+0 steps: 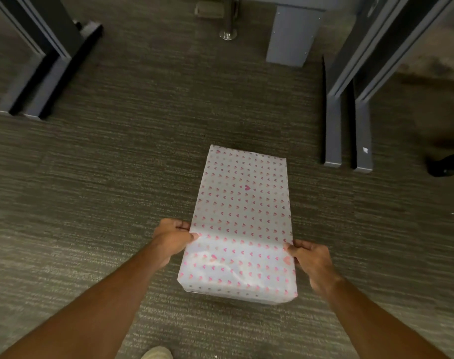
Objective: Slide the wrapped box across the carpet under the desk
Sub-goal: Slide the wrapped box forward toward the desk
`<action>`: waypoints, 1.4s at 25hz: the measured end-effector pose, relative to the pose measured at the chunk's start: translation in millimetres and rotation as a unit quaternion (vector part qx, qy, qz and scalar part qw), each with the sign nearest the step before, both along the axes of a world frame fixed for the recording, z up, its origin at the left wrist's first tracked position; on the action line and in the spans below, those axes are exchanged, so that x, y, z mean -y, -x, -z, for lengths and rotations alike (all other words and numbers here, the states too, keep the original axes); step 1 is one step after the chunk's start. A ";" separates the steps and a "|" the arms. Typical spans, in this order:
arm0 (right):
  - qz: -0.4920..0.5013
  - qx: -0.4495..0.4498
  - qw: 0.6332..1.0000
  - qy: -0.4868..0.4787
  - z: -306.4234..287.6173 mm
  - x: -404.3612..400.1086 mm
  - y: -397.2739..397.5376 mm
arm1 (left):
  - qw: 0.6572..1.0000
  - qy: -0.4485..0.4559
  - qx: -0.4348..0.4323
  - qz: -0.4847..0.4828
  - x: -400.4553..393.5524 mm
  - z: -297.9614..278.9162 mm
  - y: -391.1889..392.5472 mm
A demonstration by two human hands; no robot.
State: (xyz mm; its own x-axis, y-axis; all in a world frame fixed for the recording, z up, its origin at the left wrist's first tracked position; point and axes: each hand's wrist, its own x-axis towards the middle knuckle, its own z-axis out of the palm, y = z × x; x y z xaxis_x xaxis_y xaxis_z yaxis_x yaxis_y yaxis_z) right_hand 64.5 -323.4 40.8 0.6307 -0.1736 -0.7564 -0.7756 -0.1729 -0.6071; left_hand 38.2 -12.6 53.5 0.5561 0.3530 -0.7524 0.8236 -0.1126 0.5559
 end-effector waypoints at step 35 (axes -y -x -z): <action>-0.039 0.129 0.990 0.043 56.8 -17.9 -286.4 | 0.991 -0.008 0.121 0.050 -9.9 85.8 -285.7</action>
State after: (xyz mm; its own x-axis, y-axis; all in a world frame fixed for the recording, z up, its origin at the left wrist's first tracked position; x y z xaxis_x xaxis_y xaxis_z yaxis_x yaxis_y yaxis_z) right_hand 351.0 -305.5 -16.0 0.8145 -0.1735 -0.5536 -0.5796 -0.2856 -0.7632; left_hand 323.8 -2.7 -32.3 0.7526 0.2984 -0.5870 0.6503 -0.1966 0.7338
